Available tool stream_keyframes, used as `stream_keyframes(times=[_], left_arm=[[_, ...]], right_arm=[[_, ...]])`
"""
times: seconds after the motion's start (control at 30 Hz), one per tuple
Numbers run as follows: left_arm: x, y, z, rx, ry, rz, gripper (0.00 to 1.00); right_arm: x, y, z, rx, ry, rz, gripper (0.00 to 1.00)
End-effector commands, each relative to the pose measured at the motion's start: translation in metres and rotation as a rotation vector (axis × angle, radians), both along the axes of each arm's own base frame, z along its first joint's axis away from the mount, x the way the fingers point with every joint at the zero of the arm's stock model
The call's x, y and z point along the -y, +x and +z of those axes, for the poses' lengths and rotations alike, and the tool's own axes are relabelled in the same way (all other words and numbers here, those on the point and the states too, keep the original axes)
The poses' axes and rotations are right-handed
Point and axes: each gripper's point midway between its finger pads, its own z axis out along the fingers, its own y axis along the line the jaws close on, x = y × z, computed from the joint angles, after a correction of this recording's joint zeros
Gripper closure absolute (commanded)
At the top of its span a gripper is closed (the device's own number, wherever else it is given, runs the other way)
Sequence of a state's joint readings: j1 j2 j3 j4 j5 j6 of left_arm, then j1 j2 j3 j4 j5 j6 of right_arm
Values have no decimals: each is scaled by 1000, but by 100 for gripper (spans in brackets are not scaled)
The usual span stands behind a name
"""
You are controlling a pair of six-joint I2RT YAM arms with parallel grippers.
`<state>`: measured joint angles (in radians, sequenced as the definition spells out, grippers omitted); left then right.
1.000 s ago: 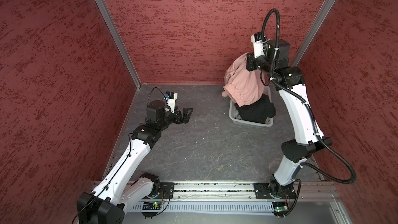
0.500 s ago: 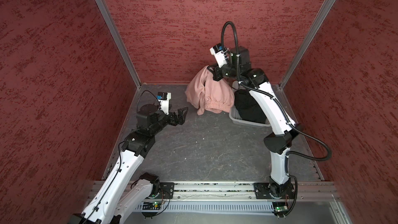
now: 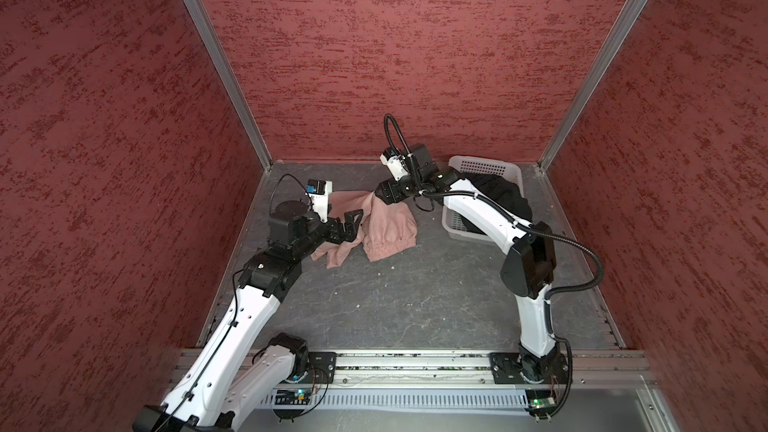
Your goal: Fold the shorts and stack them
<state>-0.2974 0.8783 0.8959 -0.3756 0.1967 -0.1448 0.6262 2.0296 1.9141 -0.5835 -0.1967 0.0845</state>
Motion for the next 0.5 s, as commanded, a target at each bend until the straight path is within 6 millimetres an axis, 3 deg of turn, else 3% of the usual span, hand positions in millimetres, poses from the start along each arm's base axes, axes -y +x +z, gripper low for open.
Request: stream_keyframes(times=[0.0, 0.13, 0.23, 0.47], left_arm=[[0, 4, -2, 6, -10, 7, 1], [4, 7, -6, -9, -28, -2, 0], [9, 8, -13, -29, -43, -17, 1], [21, 17, -36, -85, -69, -40, 1]], right_arm=[[25, 10, 52, 122, 84, -148, 18], [60, 10, 17, 60, -6, -272, 18], [79, 2, 3, 18, 11, -324, 18], [110, -10, -39, -79, 17, -418, 18]])
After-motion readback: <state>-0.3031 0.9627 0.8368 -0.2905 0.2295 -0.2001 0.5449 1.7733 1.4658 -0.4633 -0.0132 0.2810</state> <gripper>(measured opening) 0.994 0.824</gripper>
